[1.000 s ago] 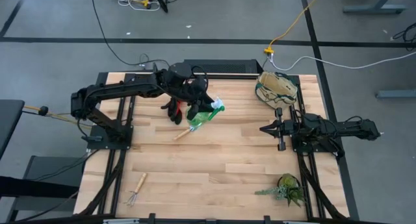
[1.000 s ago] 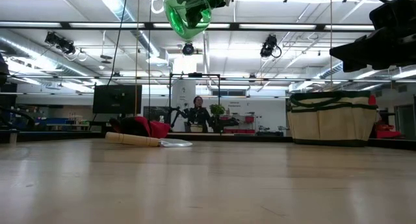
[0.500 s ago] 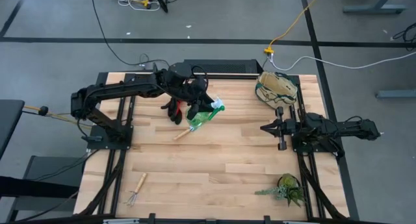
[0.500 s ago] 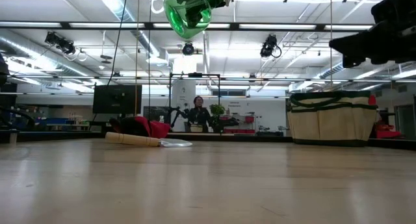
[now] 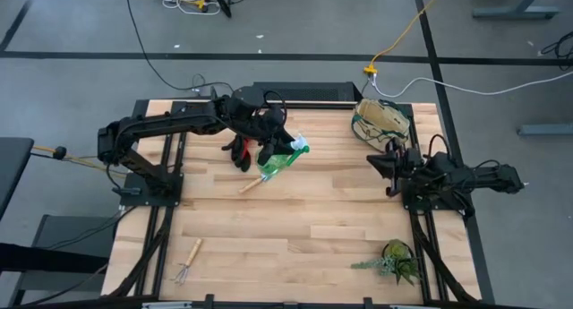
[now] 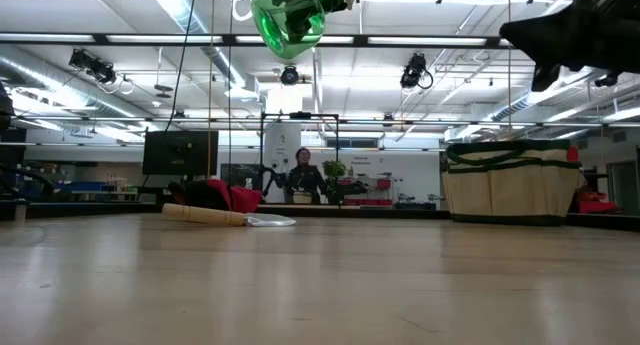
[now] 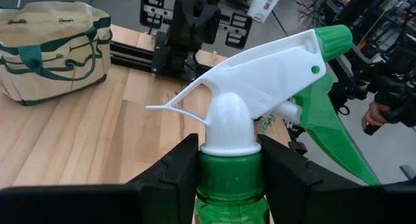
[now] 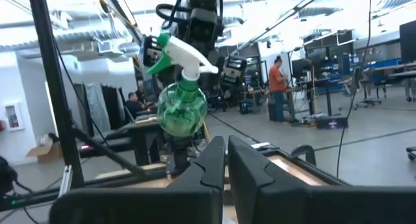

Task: Pick & Place Garden tools in Gardening bag
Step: Put the green spray bottle into the gardening bag

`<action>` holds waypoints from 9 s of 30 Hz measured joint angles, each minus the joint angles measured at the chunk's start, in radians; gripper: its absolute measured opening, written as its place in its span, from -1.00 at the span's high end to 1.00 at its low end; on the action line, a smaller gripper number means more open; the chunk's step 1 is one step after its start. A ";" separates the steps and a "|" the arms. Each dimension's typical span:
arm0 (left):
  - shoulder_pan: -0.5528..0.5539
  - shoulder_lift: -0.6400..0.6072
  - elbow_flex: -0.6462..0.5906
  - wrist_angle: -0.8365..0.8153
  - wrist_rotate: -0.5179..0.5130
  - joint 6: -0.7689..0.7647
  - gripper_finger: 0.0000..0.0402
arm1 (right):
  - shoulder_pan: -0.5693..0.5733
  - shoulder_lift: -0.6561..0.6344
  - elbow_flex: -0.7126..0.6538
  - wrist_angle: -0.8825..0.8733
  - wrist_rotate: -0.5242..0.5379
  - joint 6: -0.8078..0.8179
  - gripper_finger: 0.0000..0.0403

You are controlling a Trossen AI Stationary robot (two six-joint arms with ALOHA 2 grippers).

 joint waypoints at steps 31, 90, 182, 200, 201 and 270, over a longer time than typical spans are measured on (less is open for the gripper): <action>0.000 0.000 0.000 0.068 0.068 -0.042 0.27 | 0.000 0.494 0.543 -0.028 0.009 -0.096 0.89; 0.000 0.000 0.000 0.096 0.224 -0.045 0.27 | -0.134 0.934 0.997 -0.337 -0.319 -0.163 0.08; 0.001 0.000 0.000 0.092 0.273 -0.099 -0.04 | -0.171 1.282 1.138 -0.239 -0.670 -0.537 0.59; 0.046 -0.016 0.000 0.017 0.336 -0.124 -0.23 | -0.172 1.282 1.138 -0.239 -0.687 -0.517 0.68; 0.054 -0.019 0.001 0.016 0.339 -0.124 -0.23 | -0.172 1.282 1.138 -0.239 -0.687 -0.513 0.68; 0.162 -0.288 0.000 0.021 -0.004 0.036 0.63 | -0.182 1.023 1.137 -0.602 0.052 -0.081 0.69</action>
